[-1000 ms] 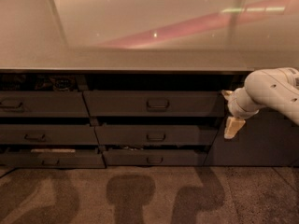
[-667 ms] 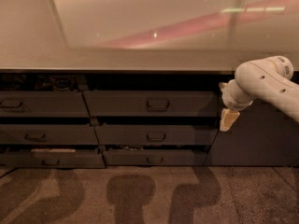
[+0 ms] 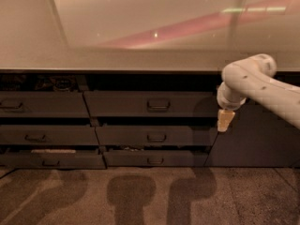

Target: Open top drawer

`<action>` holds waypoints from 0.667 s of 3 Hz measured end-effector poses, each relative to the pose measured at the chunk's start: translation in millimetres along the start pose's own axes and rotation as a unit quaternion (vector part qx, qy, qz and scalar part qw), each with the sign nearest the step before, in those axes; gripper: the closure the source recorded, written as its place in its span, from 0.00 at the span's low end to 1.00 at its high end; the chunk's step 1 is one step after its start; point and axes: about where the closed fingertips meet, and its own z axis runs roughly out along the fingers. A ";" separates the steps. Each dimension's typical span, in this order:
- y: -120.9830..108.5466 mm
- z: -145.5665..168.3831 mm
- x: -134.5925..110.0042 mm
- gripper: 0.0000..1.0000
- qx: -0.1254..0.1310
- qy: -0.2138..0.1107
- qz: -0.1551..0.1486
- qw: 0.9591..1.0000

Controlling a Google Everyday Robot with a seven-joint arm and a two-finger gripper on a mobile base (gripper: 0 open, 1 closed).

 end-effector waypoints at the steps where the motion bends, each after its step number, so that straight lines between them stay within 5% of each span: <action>1: -2.1 30.5 -0.6 0.00 -0.033 0.067 -0.004 0.997; 2: -0.6 32.7 -3.2 0.00 -0.037 0.069 -0.006 0.997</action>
Offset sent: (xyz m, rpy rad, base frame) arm 0.0126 -0.0012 -0.0246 -0.1033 0.0751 -0.0418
